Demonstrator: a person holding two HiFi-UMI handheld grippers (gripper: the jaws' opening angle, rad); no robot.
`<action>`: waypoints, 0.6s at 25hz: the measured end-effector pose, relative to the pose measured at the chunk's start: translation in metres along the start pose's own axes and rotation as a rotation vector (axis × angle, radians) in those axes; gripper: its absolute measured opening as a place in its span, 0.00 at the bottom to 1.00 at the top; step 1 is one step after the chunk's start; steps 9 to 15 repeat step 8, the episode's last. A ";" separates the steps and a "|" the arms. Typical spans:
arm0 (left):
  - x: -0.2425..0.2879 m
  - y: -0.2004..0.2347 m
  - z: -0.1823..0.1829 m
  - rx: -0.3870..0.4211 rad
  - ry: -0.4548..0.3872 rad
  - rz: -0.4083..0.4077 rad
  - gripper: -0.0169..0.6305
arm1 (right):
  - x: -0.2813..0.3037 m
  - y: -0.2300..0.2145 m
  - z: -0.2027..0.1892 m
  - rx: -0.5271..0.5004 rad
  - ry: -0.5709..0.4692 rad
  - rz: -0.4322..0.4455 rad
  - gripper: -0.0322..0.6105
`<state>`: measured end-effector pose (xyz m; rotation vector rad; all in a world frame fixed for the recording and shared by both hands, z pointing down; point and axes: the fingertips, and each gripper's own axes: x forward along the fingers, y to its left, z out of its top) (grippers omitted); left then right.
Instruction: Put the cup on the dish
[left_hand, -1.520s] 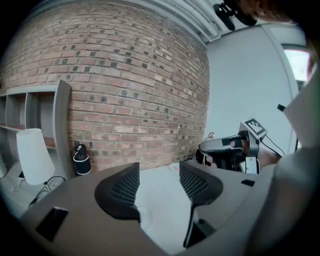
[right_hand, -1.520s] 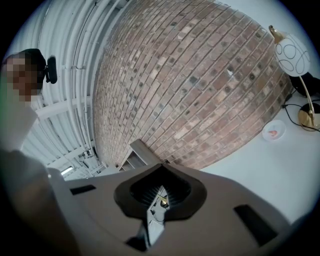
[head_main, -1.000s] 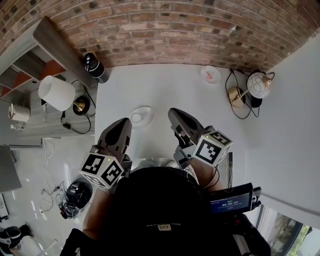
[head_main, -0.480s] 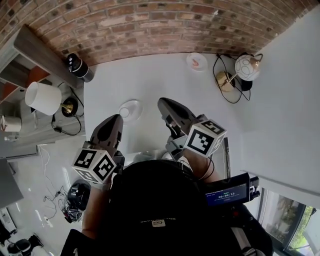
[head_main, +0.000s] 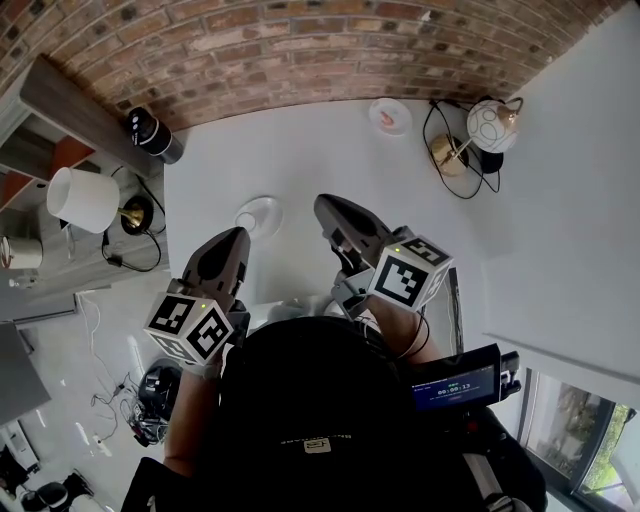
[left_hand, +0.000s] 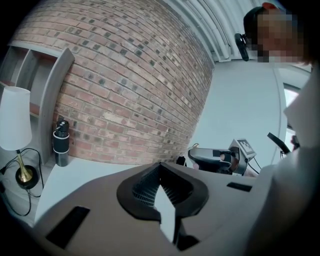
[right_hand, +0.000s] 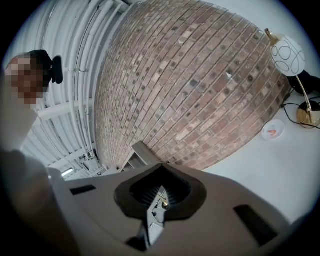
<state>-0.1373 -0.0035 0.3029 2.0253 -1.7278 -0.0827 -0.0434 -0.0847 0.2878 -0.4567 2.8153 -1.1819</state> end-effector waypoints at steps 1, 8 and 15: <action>0.001 0.000 -0.002 0.000 0.009 -0.006 0.03 | 0.000 0.000 0.000 -0.001 0.000 0.000 0.05; 0.008 -0.004 -0.010 -0.001 0.044 -0.032 0.04 | 0.000 -0.003 0.000 0.001 0.000 -0.004 0.05; 0.008 -0.004 -0.010 -0.001 0.044 -0.032 0.04 | 0.000 -0.003 0.000 0.001 0.000 -0.004 0.05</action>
